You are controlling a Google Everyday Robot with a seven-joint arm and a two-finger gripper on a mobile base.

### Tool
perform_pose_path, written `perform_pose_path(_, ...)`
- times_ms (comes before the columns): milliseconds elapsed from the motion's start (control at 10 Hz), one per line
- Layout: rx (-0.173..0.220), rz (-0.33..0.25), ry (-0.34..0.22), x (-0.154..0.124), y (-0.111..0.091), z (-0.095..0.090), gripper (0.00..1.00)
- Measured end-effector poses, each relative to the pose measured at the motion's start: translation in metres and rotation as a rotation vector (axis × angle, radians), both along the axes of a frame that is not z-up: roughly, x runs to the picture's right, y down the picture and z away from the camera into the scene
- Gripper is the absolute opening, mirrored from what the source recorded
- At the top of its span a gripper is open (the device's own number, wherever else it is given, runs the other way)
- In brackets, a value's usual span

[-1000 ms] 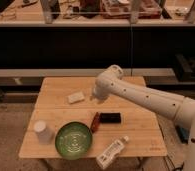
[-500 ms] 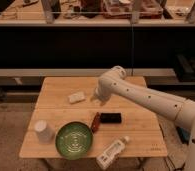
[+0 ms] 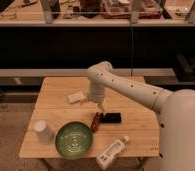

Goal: Place the pepper on the white sponge

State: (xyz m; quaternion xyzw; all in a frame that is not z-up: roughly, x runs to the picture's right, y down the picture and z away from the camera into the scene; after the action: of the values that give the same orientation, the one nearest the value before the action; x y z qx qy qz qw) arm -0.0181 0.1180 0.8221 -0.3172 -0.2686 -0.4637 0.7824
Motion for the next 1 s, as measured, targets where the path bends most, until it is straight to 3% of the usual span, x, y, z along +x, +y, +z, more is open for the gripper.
perform_pose_path(100, -0.033, -0.001, 0.032, -0.004, 0.013, -0.001, 0.80)
perform_pose_path(300, -0.036, 0.015, 0.068, -0.005, 0.026, -0.006, 0.80)
perform_pose_path(400, 0.004, 0.033, 0.078, -0.005, 0.034, -0.011, 0.80)
perform_pose_path(500, 0.096, 0.053, 0.071, 0.001, 0.046, -0.022, 0.80)
perform_pose_path(600, 0.150, 0.055, 0.057, 0.002, 0.051, -0.027, 0.80)
perform_pose_path(800, 0.217, 0.039, 0.038, 0.008, 0.059, -0.026, 0.80)
perform_pose_path(1000, 0.236, 0.038, 0.020, 0.013, 0.064, -0.018, 0.80)
